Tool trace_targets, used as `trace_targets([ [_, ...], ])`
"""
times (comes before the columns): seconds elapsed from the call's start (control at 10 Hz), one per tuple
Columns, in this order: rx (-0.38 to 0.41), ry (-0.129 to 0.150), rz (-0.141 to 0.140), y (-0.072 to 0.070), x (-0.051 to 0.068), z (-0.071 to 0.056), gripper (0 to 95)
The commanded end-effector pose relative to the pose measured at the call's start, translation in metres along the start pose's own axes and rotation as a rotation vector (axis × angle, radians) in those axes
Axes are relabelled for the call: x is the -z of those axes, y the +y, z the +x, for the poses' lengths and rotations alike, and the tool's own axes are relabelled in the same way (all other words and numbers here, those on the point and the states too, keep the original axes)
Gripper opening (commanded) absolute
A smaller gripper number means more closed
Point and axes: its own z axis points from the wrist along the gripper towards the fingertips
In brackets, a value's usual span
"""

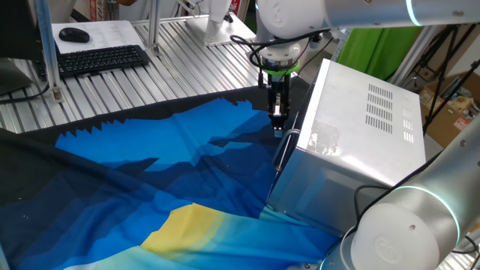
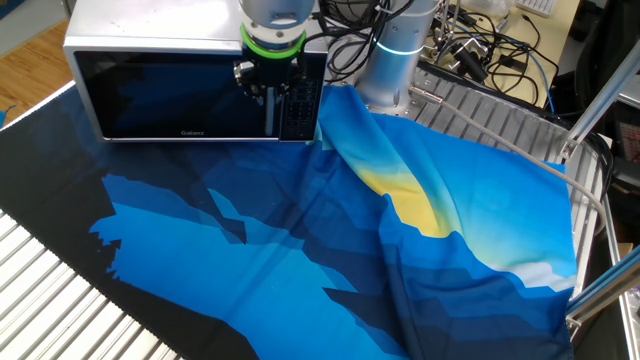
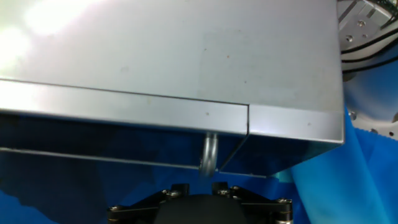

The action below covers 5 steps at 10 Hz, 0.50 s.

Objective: Open the microwave door

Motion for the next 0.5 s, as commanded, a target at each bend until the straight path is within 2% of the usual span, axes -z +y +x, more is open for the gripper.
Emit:
trace_targets([
  [0.1, 0.017, -0.011, -0.009, -0.0005, -0.003, -0.0044, 19.0],
  [0.5, 0.008, -0.021, -0.019, -0.0007, -0.0055, -0.0072, 19.0],
])
